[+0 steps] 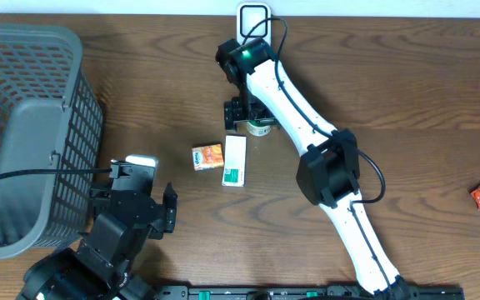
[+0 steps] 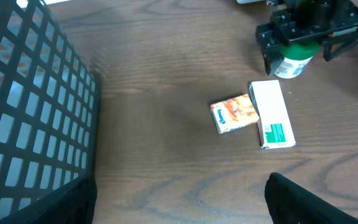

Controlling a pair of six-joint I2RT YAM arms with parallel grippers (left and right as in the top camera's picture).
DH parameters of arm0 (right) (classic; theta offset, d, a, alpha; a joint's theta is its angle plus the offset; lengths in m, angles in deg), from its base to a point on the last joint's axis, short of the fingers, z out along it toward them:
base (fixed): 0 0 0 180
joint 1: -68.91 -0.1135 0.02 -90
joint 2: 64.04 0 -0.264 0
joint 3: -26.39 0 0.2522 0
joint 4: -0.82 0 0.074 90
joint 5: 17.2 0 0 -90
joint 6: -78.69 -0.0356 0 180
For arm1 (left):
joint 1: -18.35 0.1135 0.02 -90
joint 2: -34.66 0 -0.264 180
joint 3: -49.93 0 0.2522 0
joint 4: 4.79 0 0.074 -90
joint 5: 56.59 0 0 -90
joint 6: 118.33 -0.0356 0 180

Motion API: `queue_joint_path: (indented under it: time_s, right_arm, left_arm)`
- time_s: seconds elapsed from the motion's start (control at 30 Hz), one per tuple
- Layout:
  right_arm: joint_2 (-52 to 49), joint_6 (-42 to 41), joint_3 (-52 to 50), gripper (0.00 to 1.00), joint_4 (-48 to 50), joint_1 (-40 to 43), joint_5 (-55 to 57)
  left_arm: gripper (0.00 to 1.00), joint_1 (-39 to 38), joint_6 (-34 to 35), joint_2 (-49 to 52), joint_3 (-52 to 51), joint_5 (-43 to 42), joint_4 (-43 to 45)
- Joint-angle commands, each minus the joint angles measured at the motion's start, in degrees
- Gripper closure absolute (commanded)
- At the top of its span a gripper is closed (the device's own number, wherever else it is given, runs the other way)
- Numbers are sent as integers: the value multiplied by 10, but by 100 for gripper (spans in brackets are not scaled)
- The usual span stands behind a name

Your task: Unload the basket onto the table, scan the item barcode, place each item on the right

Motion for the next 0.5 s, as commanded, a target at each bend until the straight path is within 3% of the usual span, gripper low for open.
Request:
queue_joint_path:
  time_s: [0.0,0.13,0.47]
  right_arm:
    - [41,20,33,1,-15,9,1]
    - [123,41,48,1,-35,5,15]
    - [514,82,33,1,-35,-64,91]
  left_arm:
    - [15,-2,3,0,-2,8,-2]
    - [15,-2,3,0,-2,8,-2]
    - [15,-2,3,0,-2,8,-2]
